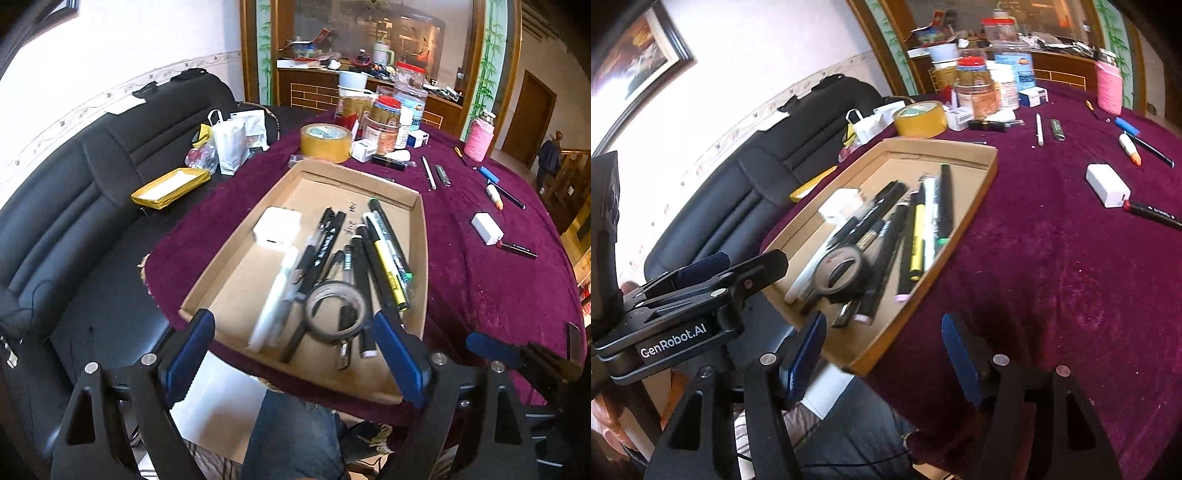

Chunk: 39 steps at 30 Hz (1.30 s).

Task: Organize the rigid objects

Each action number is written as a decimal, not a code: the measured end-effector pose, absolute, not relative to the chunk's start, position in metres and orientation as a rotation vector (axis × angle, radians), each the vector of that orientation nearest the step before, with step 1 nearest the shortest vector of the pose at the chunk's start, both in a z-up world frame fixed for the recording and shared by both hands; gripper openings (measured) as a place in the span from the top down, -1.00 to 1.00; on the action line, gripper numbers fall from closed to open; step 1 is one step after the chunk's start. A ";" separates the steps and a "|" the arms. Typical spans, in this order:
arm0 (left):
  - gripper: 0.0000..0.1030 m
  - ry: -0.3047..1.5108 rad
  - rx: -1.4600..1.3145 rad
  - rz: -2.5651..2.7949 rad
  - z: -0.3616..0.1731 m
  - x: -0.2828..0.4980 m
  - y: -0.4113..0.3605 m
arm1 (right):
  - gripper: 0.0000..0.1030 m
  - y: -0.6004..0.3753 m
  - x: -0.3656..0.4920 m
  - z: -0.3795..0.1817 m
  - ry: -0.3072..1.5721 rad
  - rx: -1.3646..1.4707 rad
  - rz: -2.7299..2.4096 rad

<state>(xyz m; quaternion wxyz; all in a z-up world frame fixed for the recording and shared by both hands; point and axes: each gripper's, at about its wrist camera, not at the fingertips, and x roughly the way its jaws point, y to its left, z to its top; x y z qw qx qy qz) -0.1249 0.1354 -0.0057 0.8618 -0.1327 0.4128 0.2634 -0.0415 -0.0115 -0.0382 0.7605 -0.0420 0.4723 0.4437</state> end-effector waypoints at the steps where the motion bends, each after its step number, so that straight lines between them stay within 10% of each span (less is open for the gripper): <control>1: -0.69 0.864 -0.285 0.548 -0.006 -0.128 0.137 | -0.35 -0.010 -0.045 -0.037 1.025 -0.102 0.965; 39: -0.69 0.894 -0.349 0.539 -0.026 -0.123 0.177 | -0.40 0.033 -0.044 -0.042 1.051 -0.197 0.892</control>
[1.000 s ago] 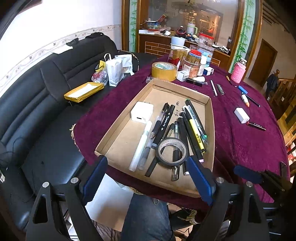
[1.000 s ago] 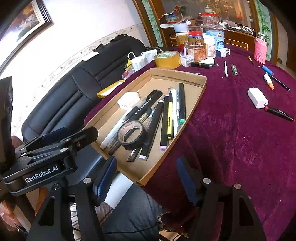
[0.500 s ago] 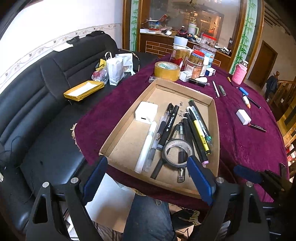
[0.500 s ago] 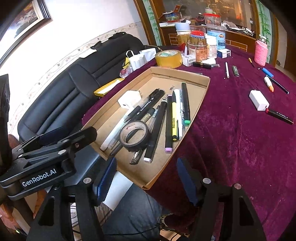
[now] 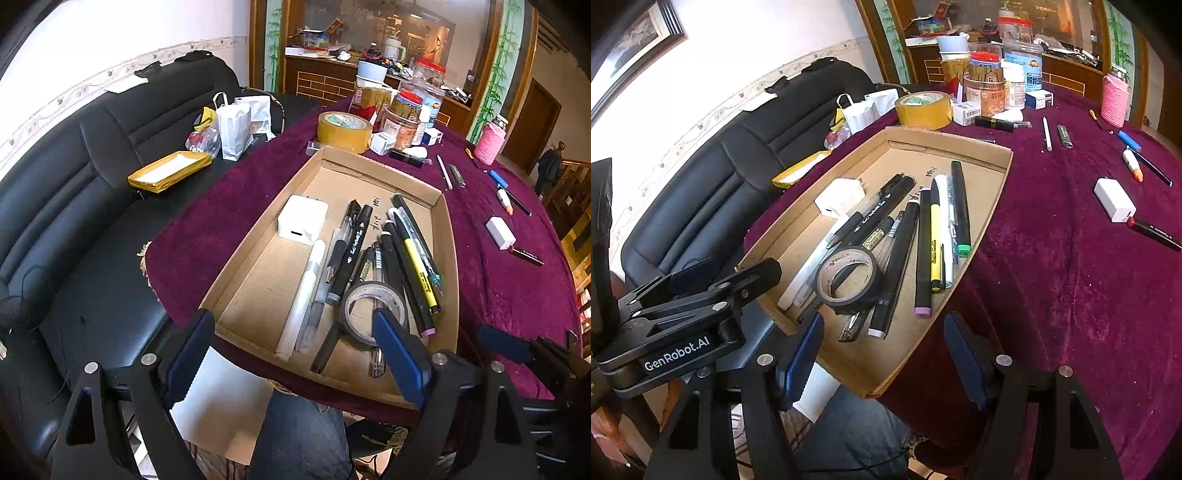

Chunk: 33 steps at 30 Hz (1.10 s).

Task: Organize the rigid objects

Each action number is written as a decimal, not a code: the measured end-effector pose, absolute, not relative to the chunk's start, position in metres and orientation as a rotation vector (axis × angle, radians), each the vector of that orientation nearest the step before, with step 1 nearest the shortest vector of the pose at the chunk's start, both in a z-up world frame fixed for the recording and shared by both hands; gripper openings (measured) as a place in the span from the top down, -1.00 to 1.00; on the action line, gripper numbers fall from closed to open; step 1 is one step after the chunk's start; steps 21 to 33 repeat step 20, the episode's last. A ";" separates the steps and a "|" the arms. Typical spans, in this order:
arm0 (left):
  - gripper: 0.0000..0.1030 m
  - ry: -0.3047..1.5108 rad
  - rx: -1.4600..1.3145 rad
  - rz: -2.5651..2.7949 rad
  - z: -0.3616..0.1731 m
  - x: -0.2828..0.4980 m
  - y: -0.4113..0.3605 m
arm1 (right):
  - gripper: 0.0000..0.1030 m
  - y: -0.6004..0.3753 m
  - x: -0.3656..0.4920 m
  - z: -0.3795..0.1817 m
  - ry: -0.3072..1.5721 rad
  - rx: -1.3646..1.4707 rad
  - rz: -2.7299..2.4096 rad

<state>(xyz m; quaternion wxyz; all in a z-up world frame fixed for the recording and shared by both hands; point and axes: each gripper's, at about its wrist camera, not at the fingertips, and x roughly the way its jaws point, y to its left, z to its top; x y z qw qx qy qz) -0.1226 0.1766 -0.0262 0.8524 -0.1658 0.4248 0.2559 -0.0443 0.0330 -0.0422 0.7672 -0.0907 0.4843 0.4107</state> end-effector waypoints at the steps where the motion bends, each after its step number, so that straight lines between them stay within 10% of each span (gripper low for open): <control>1: -0.69 0.895 -0.353 0.542 -0.027 -0.123 0.178 | -0.40 0.034 -0.043 -0.043 1.054 -0.200 0.892; 33: -0.69 0.879 -0.366 0.539 -0.023 -0.124 0.180 | -0.40 0.029 -0.045 -0.038 1.022 -0.220 0.870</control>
